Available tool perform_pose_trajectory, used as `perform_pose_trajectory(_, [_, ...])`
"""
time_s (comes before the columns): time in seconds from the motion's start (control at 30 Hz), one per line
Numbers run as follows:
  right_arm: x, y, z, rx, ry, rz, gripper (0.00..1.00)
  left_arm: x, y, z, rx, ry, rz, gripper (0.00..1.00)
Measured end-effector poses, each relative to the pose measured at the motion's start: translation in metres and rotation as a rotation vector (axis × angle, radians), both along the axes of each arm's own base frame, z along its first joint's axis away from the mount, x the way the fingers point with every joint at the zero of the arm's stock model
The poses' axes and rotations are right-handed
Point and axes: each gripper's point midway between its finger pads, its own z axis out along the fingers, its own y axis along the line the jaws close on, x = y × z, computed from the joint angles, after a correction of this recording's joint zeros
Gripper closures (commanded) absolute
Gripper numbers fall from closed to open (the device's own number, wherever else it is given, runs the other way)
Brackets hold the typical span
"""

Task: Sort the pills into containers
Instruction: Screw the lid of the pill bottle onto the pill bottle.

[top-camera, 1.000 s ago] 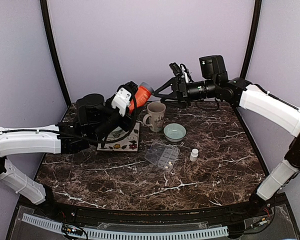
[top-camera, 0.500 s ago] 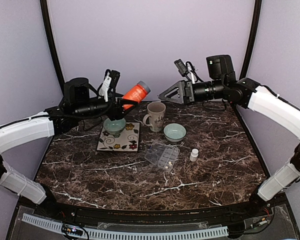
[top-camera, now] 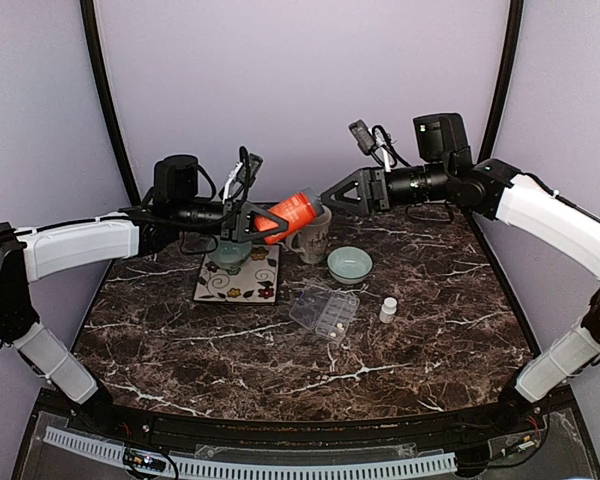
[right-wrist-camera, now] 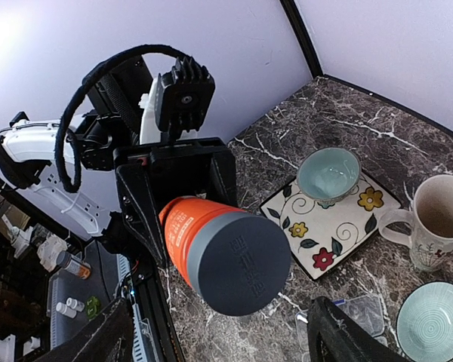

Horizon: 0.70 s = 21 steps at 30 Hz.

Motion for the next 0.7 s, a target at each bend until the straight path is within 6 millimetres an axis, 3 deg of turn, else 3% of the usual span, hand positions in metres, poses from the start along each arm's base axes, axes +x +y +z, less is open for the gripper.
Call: perform_pose_trajectory(0.7, [-0.011,0.007,0.004,0.058,0.022,0.077,0.23,-0.017,-0.005,0.007,-0.083,0.134,-0.193,1.0])
